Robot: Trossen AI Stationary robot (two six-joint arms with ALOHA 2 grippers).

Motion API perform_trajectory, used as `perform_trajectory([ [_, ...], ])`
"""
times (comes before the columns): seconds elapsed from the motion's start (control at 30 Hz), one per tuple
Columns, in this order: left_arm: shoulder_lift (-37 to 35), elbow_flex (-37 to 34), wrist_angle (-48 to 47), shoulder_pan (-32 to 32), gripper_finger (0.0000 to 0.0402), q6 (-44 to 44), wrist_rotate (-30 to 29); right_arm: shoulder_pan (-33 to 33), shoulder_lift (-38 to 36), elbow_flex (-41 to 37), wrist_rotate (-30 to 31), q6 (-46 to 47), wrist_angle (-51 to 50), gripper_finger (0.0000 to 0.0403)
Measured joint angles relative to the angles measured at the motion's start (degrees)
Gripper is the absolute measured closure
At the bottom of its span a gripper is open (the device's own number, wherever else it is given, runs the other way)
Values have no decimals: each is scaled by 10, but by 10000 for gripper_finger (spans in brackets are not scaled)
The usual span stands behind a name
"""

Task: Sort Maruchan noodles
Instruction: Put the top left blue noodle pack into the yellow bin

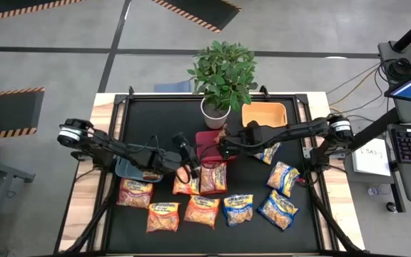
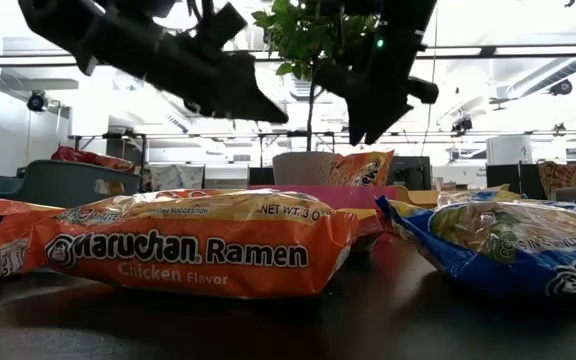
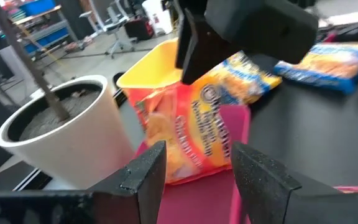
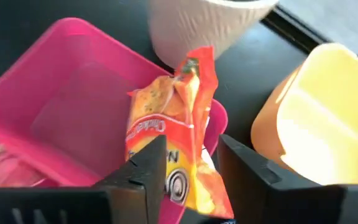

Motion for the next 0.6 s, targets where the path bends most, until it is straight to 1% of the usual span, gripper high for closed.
perform_trajectory([
  [0.2, -35, 0, -10, -44, 238, -6, 0, 58, -36, 0, 28, -81, -6, 249],
  [0.3, -49, 0, -11, -65, 238, -24, 0, 100, -51, -7, 58, -116, -3, 248],
  [0.43, -59, 0, -11, -86, 238, -50, -1, 147, -73, -30, 114, -123, 2, 254],
  [0.6, -68, 0, -12, -105, 238, -73, -2, 182, -107, -60, 122, -118, 2, 264],
])
